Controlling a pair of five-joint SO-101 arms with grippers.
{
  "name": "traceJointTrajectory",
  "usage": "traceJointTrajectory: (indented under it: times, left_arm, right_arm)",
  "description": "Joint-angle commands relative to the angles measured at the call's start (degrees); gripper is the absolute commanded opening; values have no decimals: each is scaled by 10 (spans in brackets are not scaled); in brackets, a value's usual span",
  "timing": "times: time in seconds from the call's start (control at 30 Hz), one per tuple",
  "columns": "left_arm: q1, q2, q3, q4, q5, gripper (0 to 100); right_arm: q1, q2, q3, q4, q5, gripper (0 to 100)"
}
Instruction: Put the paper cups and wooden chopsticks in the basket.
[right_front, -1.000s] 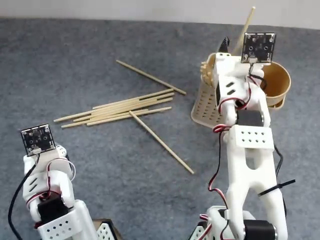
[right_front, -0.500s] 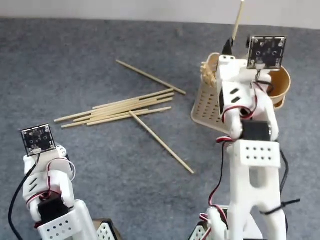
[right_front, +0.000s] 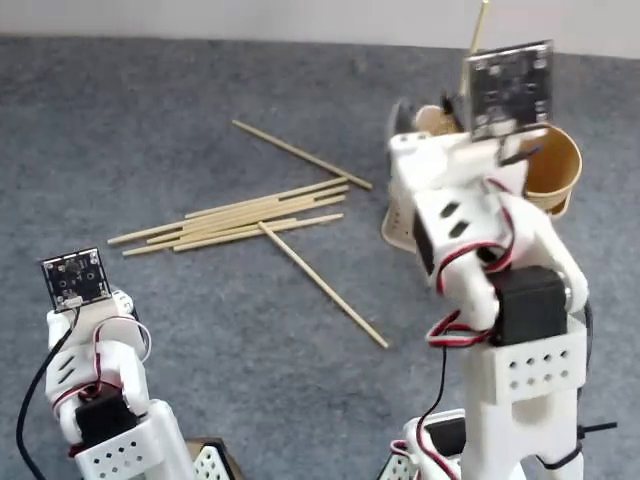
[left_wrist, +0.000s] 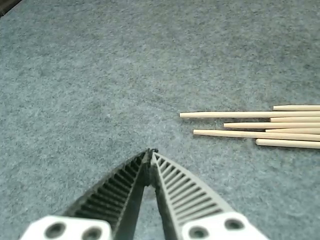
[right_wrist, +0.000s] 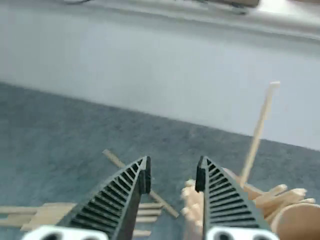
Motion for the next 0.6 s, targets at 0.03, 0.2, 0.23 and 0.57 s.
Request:
traceJointTrajectory:
  times: [0.03,0.2,0.23,0.57]
  left_arm:
    - [9,-1,-2,-11,-4,11]
    - [9,-1,-2,-11,-4,11]
    - [9,-1,-2,-11,-4,11]
    - [8,-1,-2,-11,-4,11]
  right_arm:
    - [-80,-17,-31,59,39,155]
    - [-149,34,-19,120,41,155]
    - [-159,53,-15,128,41,155]
    - [-203,272,3,132,41,155]
